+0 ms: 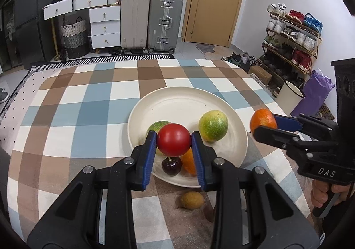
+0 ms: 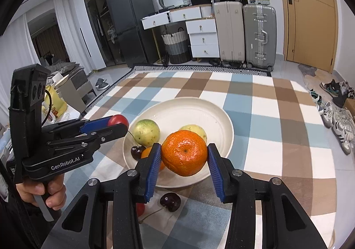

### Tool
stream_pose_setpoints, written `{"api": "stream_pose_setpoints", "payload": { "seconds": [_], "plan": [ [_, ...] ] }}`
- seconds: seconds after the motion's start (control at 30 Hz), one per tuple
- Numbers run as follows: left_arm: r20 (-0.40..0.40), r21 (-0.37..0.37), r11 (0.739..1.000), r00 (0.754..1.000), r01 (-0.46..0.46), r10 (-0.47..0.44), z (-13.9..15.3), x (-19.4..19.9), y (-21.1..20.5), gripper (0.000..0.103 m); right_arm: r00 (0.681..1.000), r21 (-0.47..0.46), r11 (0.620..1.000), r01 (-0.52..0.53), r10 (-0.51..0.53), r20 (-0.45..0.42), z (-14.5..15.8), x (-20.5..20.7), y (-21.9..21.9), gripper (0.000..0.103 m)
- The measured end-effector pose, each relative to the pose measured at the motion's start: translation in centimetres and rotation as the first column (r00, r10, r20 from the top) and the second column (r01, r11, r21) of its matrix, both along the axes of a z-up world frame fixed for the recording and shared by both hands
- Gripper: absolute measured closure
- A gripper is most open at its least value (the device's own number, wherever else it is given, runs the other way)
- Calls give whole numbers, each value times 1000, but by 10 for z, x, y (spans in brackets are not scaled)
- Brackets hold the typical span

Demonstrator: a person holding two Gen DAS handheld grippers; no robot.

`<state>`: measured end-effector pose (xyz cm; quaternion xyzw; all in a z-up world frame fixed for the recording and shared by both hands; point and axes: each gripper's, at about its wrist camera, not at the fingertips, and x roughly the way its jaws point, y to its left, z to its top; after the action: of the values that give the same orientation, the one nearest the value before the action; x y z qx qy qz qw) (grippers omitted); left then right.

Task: Organize fruits
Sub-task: 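Carry the tomato and orange onto the white plate and open both grippers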

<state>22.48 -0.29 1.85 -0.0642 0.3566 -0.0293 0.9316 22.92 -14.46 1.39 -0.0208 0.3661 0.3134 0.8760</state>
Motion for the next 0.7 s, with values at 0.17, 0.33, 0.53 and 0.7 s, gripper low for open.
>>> {"api": "stream_pose_setpoints", "payload": {
  "seconds": [0.17, 0.33, 0.53, 0.7],
  "plan": [
    [-12, 1, 999, 999, 33, -33, -9, 13, -10, 74, 1000, -14, 1000, -3, 3, -21, -13, 8, 4, 61],
    [-17, 19, 998, 998, 63, -63, -14, 23, -21, 74, 1000, -19, 1000, -13, 12, -27, -21, 12, 8, 61],
    [-29, 24, 997, 997, 72, -72, -18, 33, -27, 74, 999, -38, 999, -19, 18, -28, -27, 16, 11, 61],
    [-39, 37, 996, 996, 87, -86, -23, 41, -33, 74, 1000, -71, 997, -28, 27, -14, -31, 16, 14, 61]
  ]
}}
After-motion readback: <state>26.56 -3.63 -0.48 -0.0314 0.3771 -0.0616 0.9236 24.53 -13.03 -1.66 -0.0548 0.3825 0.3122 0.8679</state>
